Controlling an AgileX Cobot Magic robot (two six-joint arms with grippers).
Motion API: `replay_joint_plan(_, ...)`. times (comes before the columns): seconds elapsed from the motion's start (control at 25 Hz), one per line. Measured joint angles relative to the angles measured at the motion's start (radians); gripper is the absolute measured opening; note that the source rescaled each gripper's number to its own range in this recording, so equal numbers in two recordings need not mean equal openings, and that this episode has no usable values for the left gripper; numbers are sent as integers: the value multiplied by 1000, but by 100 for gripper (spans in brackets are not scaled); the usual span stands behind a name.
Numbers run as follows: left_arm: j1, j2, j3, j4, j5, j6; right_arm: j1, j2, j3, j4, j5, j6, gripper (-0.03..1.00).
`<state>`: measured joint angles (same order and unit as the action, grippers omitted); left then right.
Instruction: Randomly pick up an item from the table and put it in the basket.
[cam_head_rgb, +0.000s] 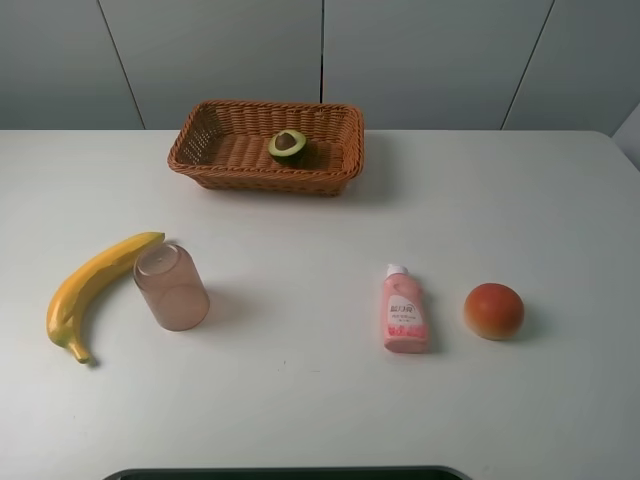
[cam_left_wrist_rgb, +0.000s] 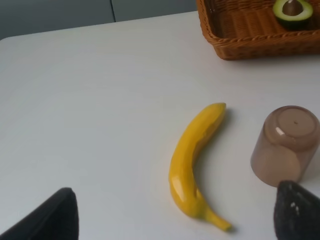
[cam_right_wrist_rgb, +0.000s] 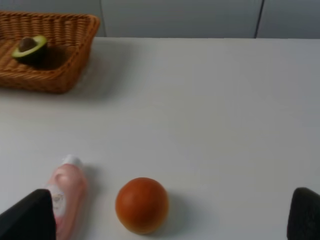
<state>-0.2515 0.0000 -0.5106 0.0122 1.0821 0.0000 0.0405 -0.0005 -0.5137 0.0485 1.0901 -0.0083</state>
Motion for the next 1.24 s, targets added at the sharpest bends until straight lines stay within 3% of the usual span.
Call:
replay_joint_plan(0.16,0,0,0,0,0,0,-71,0,0,0,0,0,100)
replay_joint_plan(1.24,0,0,0,0,0,0,-74,0,0,0,0,0,100)
